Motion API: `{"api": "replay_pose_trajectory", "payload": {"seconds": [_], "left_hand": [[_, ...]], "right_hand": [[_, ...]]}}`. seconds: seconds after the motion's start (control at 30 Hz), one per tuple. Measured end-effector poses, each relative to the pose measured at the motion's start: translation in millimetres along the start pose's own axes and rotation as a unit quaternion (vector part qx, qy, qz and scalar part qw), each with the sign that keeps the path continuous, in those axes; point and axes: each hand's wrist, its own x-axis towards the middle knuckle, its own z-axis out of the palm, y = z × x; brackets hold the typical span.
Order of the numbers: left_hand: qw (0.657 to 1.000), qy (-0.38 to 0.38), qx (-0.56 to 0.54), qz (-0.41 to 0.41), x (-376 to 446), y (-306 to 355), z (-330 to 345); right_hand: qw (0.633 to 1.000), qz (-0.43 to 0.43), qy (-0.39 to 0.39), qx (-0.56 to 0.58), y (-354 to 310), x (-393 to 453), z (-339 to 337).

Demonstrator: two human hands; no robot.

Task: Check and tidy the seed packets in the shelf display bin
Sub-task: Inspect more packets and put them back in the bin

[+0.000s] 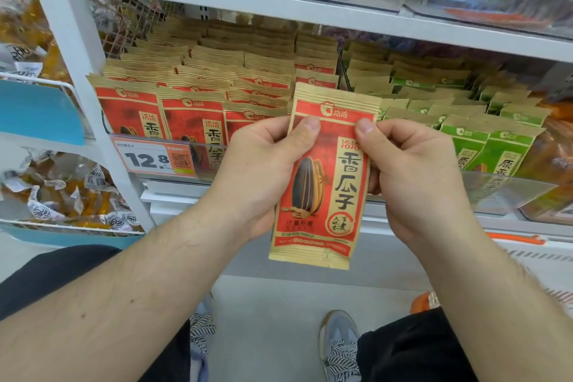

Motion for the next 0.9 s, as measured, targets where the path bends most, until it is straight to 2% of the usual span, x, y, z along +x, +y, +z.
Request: {"api": "replay_pose_trajectory", "payload": {"seconds": [0.17,0.37,0.57,0.77,0.9], "left_hand": [[0.999,0.028,-0.040,0.004,3.8,7.2,-0.8],[0.996,-0.057,0.051,-0.036,3.2,7.6,-6.5],[0.999,-0.048,0.011,-0.024,5.1,7.5,-7.6],[0.989,-0.121,0.061,-0.066,4.9,16.1,-15.1],[0.990,-0.124,0.059,-0.045,6.1,14.5,-17.9]], "right_hand": [[0.984,0.069,-0.136,-0.092,-1.3,-3.2,-4.5],[0.994,0.053,-0.078,-0.053,1.3,4.7,-10.4],[0.976,0.079,-0.189,-0.079,-1.7,6.0,-22.5],[0.977,0.069,-0.197,-0.030,0.4,12.2,-30.8],[0.963,0.054,-0.260,-0.048,-4.3,8.7,-34.7]]}}
